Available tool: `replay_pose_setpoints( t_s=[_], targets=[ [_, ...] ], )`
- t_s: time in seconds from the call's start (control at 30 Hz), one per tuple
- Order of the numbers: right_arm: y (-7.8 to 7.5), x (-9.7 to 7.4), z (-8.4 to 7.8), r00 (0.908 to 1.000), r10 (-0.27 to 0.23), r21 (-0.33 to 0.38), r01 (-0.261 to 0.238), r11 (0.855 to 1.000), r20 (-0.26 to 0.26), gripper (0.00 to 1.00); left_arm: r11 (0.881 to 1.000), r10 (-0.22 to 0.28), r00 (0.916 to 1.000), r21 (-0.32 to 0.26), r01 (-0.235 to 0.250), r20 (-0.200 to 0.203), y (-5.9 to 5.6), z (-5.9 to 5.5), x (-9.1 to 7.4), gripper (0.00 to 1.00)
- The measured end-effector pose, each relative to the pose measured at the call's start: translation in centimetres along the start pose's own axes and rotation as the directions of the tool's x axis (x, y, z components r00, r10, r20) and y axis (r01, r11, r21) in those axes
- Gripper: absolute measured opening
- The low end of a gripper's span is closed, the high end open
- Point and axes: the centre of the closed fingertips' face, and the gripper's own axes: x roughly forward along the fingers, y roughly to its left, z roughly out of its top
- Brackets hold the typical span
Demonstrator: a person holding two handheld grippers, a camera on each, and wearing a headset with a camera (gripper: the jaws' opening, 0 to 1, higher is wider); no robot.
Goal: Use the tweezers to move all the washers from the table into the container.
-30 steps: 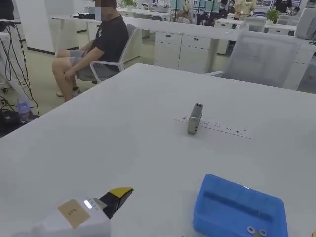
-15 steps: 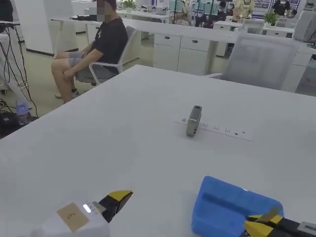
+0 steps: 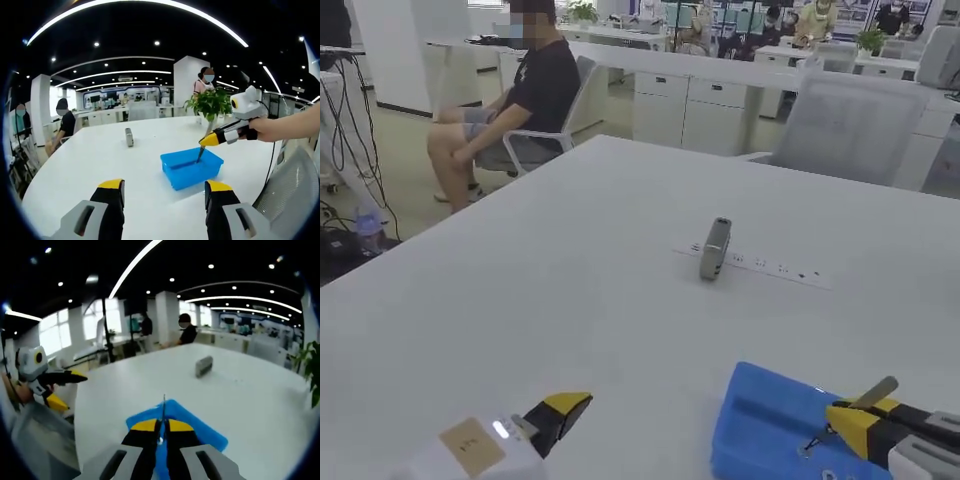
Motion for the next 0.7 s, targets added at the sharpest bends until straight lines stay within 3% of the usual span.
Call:
replay_pose_setpoints(
  t_s=[0.37,0.7],
  targets=[
    [-1.9,1.6,-2.1,0.9972,-0.027,0.020,0.029,0.999,-0.069,0.02,1.000,-0.003,1.0000,0.001,0.003,-0.007,0.0,-0.1,0.0,0.63],
    [-2.3,2.1,-3.0,0.9941,-0.039,0.019,0.041,0.999,-0.101,0.02,1.000,-0.003,0.9999,0.003,0.003,-0.012,0.0,-0.2,0.0,0.61]
  ],
)
